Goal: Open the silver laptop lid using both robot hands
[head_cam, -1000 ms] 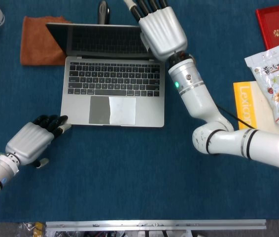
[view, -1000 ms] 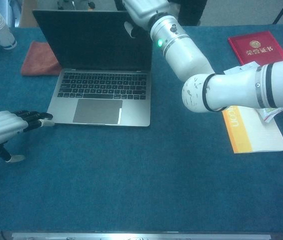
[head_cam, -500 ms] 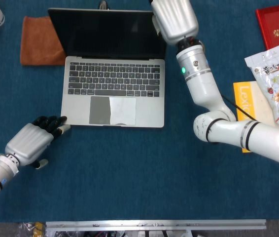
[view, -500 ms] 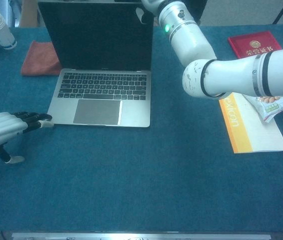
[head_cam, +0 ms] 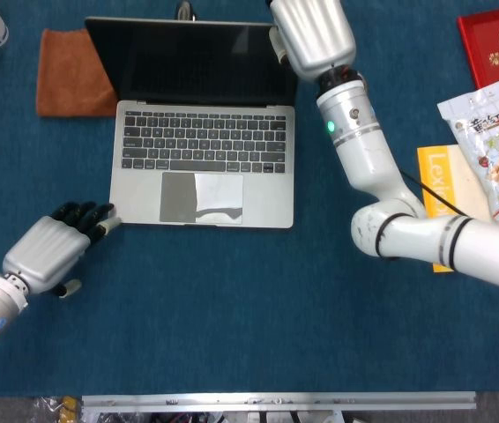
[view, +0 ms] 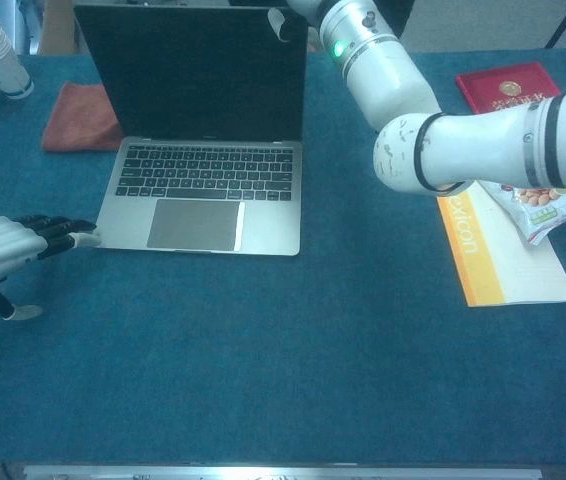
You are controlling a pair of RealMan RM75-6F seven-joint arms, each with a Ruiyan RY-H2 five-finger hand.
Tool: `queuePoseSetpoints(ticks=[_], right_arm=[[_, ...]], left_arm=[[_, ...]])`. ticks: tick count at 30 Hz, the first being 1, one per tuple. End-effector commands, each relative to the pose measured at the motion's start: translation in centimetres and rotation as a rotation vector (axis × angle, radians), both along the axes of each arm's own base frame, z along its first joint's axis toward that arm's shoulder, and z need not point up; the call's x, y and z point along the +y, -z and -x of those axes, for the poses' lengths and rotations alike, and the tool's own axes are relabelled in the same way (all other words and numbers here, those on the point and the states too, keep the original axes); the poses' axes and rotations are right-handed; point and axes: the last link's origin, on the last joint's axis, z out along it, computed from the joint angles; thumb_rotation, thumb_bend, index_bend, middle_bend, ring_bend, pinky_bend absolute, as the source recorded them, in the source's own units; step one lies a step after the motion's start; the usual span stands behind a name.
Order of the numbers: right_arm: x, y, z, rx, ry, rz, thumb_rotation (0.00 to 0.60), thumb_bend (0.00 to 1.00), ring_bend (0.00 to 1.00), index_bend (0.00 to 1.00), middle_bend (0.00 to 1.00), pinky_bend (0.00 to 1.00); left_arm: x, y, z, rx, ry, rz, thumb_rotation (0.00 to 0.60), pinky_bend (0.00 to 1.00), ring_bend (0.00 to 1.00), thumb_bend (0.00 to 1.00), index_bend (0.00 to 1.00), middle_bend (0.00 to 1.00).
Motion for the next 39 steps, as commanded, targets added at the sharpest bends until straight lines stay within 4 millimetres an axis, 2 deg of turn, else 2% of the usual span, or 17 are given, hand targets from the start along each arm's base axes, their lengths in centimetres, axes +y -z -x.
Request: queuePoseSetpoints(ticks=[1,10,13,19,25,31,39], right_arm=[[0.9,-1.2,0.6,-0.034,-0.018,-0.014,0.6,0.4,0.0,0.0,0.06,0.06],[4.5,-5.6,4.2,-0.055,-0.003,-0.045,0.6,0.4,0.0,0.0,0.06,0.06],[5.8,-7.5,6.1,-0.026,0.011,-0.031,0.6,0.4,0.0,0.0,0.06,0.06],[8.8,-11.2,11.2,0.0,0.071,-0.002,0.6,0.41,0.0,0.0,0.06,0.06],[12.0,-13.9,16.2,-0.009,0.147,0.033,0.6,0.41,0.0,0.0,0.06,0.06],[16.1,-16.1,20.8,-0.021,0.209,0.069,0.6,0.41,0.0,0.0,0.06,0.06],[20.3,-17.8,24.6,-0.053,0.261,0.122,0.6,0.41,0.0,0.0,0.06,0.06]], left_arm=[[0.0,-0.6,0.0,-0.004,-0.002,-0.023,0.6,0.08,0.0,0.23,0.05,0.0],[1.3,-4.2,0.5,-0.034,-0.026,-0.233,0.6,0.08,0.0,0.23,0.05,0.0],[1.7,-5.5,1.0,-0.049,-0.054,-0.311,0.6,0.08,0.0,0.23,0.05,0.0],[1.8,-8.0,2.3,-0.087,-0.118,-0.475,0.6,0.08,0.0,0.23,0.05,0.0],[1.3,-9.6,2.9,-0.113,-0.136,-0.599,0.6,0.08,0.0,0.23,0.05,0.0],[0.1,-10.8,3.6,-0.122,-0.164,-0.7,0.6,0.08,0.0,0.23,0.05,0.0],[-2.0,-12.1,3.9,-0.135,-0.185,-0.776,0.6,0.08,0.0,0.23,0.05,0.0]])
